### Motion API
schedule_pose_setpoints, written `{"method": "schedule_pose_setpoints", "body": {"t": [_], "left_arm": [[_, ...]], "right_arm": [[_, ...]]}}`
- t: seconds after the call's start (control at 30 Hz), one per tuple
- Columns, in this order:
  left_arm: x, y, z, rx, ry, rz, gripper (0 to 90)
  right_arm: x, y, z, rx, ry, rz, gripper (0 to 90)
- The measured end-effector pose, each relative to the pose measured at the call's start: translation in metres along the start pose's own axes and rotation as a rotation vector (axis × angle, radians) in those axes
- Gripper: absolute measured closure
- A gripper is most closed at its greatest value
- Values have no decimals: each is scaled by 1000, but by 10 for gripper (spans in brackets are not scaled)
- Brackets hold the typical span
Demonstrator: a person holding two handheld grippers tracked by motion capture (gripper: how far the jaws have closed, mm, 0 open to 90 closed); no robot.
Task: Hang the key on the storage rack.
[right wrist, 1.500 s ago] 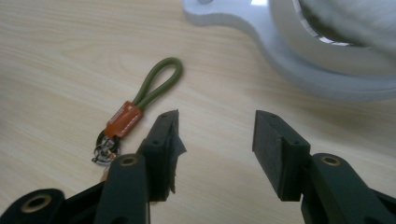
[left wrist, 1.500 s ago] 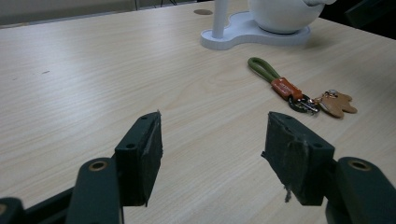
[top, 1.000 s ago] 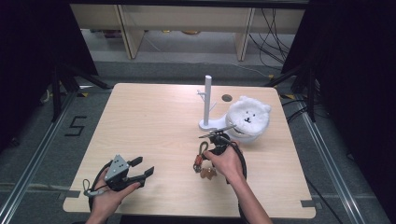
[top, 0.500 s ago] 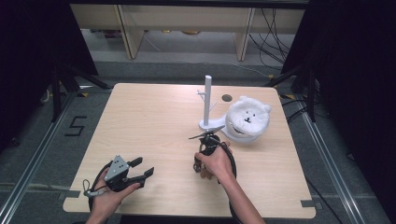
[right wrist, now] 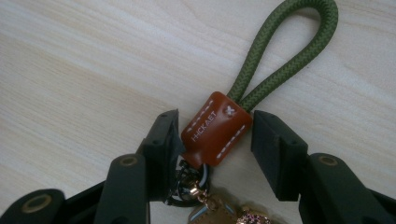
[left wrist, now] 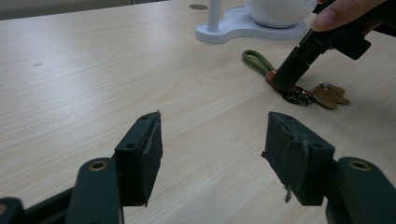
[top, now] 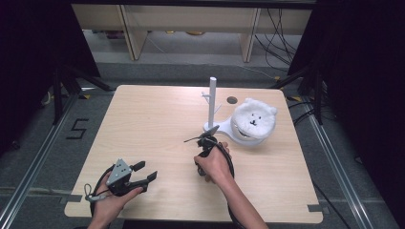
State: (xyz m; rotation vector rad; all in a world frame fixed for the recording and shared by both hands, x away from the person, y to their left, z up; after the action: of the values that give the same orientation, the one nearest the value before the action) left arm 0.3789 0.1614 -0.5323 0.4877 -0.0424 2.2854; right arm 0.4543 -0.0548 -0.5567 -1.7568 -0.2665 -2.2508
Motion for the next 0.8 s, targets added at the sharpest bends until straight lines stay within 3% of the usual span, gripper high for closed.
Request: {"method": "schedule_pose_setpoints", "body": {"t": [0.1, 0.17, 0.23, 0.27, 0.33, 0.37, 0.4, 0.43, 0.47, 0.5, 0.53, 0.57, 0.67, 0.73, 0.8], "left_arm": [[0, 0, 0, 0, -1, 0, 364], [-1, 0, -1, 0, 3, -9, 364], [-2, 1, -1, 0, 2, -7, 364], [-1, 1, -2, -2, -9, -2, 364], [-1, 2, -2, -1, -5, -5, 364], [-1, 2, -2, -1, -5, -5, 364], [-1, 2, -2, 0, -5, -4, 364], [-1, 1, -2, -2, -9, -2, 364], [-1, 0, -2, -2, -8, -5, 364], [-1, 0, -2, -2, -8, -5, 364], [-1, 1, -2, 7, -7, -6, 364], [-2, 1, -2, 11, -2, -9, 364], [-2, 3, 1, 34, 25, -25, 361], [-3, 3, 3, 41, 30, -27, 357], [-3, 4, 4, 54, 35, -35, 355]], "right_arm": [[3, -5, -1, -14, -24, 11, 539], [3, -5, -1, -1, -41, 3, 596], [3, -7, -1, -11, -51, 28, 624], [3, -7, -2, 13, -72, 38, 683], [3, -7, -3, 26, -85, 58, 714], [3, -7, -3, 26, -85, 58, 714], [1, -3, -1, 56, -60, 63, 723], [3, -3, -3, 36, -85, 73, 731], [3, -4, -3, 39, -51, 97, 748], [3, -4, -3, 39, -51, 97, 748], [2, -1, -4, 80, -19, 108, 768], [5, -2, -6, 71, -34, 115, 776], [9, 1, -9, 62, -1, 108, 785], [13, 2, -10, 69, 32, 145, 788], [18, 6, -11, 80, 80, 150, 789]]}}
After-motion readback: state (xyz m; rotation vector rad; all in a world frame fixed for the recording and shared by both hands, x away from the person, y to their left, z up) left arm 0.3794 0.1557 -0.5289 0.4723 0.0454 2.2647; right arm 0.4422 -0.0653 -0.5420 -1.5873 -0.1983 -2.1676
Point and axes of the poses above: each handheld gripper's, and its own axes: x roughly backward along the jaws, z roughly out of its top, y roughly to its right, the point moved 8 cm from there along -x, roughly forward along the jaws, and after that the axes turned 7 degrees about -z, right-handed, at the moved point
